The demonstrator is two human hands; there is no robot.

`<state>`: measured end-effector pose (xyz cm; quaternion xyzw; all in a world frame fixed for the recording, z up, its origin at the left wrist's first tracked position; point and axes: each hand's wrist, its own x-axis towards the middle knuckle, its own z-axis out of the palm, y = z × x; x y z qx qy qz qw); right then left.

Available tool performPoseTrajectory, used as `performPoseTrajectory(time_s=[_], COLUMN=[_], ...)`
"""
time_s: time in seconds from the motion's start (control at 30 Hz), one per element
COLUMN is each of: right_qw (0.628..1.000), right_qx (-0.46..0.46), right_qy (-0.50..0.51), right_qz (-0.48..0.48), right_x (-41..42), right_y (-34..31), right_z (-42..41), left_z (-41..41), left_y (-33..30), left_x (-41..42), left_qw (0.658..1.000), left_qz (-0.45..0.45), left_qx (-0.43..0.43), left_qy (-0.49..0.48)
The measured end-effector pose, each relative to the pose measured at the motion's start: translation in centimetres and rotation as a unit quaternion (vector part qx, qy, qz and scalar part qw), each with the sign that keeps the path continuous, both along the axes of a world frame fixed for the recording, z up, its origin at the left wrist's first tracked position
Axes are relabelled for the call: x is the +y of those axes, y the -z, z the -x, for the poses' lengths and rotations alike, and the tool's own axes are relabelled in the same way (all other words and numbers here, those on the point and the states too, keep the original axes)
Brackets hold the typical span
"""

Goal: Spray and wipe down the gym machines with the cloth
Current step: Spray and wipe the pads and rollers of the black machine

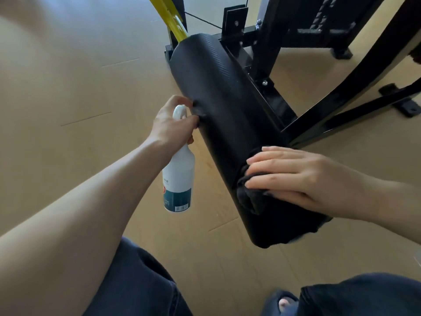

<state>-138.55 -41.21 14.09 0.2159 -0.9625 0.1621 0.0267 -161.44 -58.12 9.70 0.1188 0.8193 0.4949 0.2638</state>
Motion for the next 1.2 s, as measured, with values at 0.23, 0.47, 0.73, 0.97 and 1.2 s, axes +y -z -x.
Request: performPoseTrajectory(time_s=[0.23,0.47,0.73,0.97,1.2], right_qw=[0.997,0.989,0.983,0.995,0.989], right_qx=[0.012,-0.02,-0.021,-0.062,-0.076], right_qy=[-0.027,0.064,0.147,0.021,-0.019], right_qz=[-0.075,-0.13,-0.112,-0.071,-0.124], right_x=[2.6,1.9,-0.1,0.0,2.0], right_y=[-0.1,-1.0,-0.9,-1.0,-1.8], right_z=[15.0,26.9,27.9,16.4,25.0], left_z=[0.3,1.0,0.5,1.3,1.7], left_y=[0.4,1.2,0.6,0.8,0.9], left_x=[0.0,0.4,-0.2,-0.7,-0.1], left_qw=[1.0,0.999,0.999,0.998,0.998], left_qz=[-0.018,0.001,-0.003,-0.011,-0.042], left_qx=[-0.02,-0.019,-0.042,-0.057,-0.044], left_qy=[-0.005,-0.031,-0.032,-0.008,0.02])
